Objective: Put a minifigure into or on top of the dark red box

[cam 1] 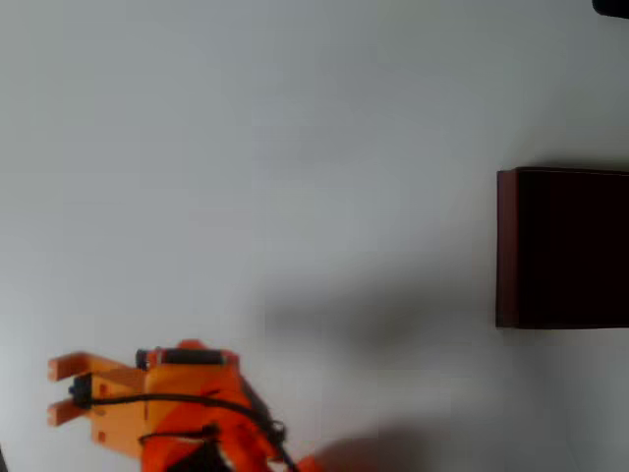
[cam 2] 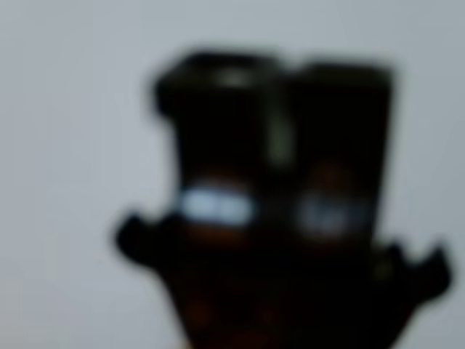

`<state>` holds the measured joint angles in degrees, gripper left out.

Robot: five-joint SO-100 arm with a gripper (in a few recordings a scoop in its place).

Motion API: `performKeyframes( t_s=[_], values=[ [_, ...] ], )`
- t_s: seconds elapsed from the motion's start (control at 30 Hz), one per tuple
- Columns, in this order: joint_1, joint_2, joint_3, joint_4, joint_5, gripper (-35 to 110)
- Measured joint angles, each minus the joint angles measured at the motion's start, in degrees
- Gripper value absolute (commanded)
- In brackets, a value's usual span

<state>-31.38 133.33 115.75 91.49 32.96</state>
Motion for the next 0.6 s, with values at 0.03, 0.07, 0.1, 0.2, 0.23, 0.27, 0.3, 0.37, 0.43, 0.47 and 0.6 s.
performKeyframes(
  t_s=[0.03,0.07,0.1,0.2,0.23,0.27,0.3,0.37,0.43,0.47,0.6],
  values=[
    [3.6,-0.09,-2.02,0.97,-2.37,1],
    [7.56,-0.44,-4.13,1.41,-4.75,1],
    [11.43,-0.62,-5.89,1.76,-7.47,1],
    [23.91,-1.85,-11.25,2.55,-14.94,1],
    [28.04,-3.08,-12.83,2.11,-17.31,1],
    [31.73,-5.01,-14.5,2.55,-19.42,1],
    [35.77,-7.12,-16.79,2.46,-21.53,1],
    [43.77,-11.95,-21.09,2.37,-24.79,1],
    [50.98,-17.84,-25.14,1.76,-26.81,1],
    [54.32,-20.92,-27.16,1.05,-27.33,1],
    [65.39,-36.3,-37.62,0.44,-27.86,1]
  ],
)
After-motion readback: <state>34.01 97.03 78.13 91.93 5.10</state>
